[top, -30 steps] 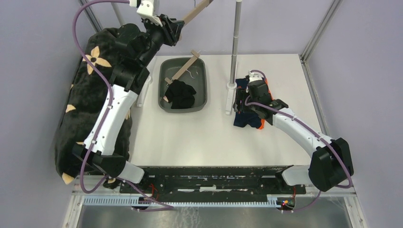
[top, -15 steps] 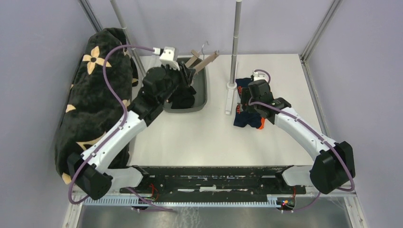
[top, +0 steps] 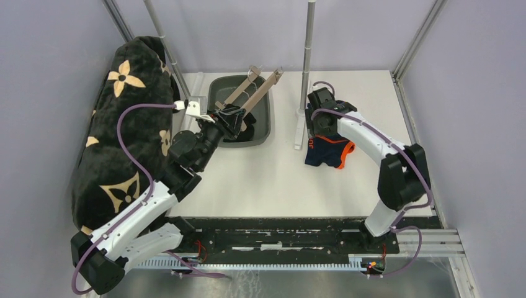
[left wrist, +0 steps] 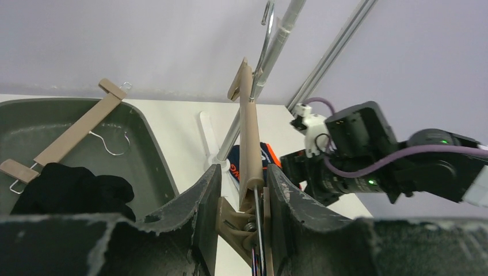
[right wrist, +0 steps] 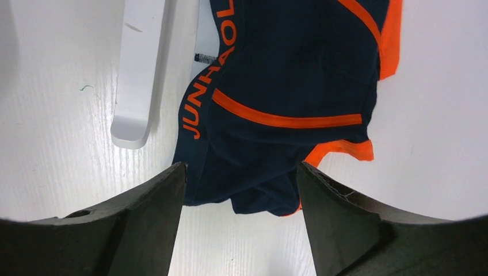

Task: Clip the underwear to the hanger
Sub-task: Clamp the underwear onto the hanger.

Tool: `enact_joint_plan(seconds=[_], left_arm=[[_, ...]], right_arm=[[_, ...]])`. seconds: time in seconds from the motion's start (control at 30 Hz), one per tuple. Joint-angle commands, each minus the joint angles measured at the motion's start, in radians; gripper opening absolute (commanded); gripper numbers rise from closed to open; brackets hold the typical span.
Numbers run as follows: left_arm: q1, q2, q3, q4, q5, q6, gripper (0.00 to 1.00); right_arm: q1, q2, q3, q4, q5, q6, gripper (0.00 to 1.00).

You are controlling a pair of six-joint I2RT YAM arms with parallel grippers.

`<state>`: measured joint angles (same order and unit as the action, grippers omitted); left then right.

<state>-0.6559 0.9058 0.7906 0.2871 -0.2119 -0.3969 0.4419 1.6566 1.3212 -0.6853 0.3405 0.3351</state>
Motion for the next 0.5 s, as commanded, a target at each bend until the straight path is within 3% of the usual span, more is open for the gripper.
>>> enact_joint_plan(seconds=[0.0,0.17,0.47], left_arm=[[-0.007,-0.039,-0.044,0.117,-0.026,-0.073,0.03],[-0.008,-0.077,-0.092,0.118,-0.033,-0.091,0.03],[-0.01,-0.1,-0.13,0.117,-0.03,-0.107,0.03]], right_arm=[[-0.006,0.101,0.122,-0.068,-0.034,-0.116,0.81],[-0.025,0.194,0.205,-0.101,-0.089,-0.215,0.9],[-0.107,0.288,0.264,-0.093,-0.272,-0.332,0.89]])
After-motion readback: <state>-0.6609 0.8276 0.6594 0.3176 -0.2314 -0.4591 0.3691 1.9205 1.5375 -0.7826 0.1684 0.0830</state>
